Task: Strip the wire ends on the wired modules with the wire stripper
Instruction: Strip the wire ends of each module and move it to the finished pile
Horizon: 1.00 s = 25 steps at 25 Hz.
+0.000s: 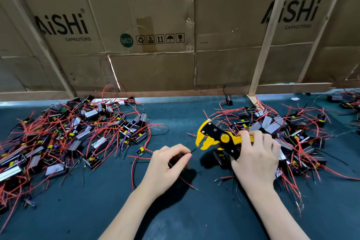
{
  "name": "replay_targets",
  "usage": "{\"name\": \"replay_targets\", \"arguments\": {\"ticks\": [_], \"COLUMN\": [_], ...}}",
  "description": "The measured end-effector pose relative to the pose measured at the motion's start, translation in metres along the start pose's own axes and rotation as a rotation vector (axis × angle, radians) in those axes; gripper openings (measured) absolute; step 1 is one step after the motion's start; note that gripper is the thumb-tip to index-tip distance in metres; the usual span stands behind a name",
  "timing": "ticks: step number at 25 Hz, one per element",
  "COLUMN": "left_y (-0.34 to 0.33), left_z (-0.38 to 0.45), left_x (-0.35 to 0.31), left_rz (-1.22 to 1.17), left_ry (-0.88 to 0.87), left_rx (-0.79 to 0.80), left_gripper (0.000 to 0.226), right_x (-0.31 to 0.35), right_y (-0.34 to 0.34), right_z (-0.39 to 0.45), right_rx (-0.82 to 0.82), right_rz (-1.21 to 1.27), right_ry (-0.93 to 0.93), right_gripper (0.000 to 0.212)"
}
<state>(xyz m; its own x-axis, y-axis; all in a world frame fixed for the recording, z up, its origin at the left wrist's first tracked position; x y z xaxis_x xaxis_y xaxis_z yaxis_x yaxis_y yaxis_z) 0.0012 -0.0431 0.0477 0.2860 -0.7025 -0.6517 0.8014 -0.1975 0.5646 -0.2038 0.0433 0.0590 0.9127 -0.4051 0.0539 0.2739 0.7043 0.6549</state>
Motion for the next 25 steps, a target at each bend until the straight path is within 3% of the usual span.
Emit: {"name": "replay_targets", "arguments": {"ticks": [25], "left_y": [-0.0068], "left_z": [-0.0017], "left_x": [-0.0011], "left_rz": [-0.079], "left_ry": [0.037], "left_rx": [0.049], "left_gripper": [0.013], "right_x": [0.0047], "right_y": [0.001], "right_z": [-0.0024], "right_rx": [-0.014], "right_rz": [0.019], "right_ry": [0.019], "right_gripper": [0.055]}}
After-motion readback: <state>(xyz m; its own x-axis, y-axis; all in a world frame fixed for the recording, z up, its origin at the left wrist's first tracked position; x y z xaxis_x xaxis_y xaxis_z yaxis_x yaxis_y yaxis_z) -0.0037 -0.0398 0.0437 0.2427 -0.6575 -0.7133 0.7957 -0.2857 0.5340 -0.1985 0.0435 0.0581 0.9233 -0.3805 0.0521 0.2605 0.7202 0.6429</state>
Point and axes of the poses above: each hand's wrist, its own z-axis towards the middle knuckle, its own y-axis out of the back of the hand, x = y × z, the point moved 8 cm from there along z, towards the middle knuckle, and after that the axes turned 1 degree about y, right-handed, at the moved point
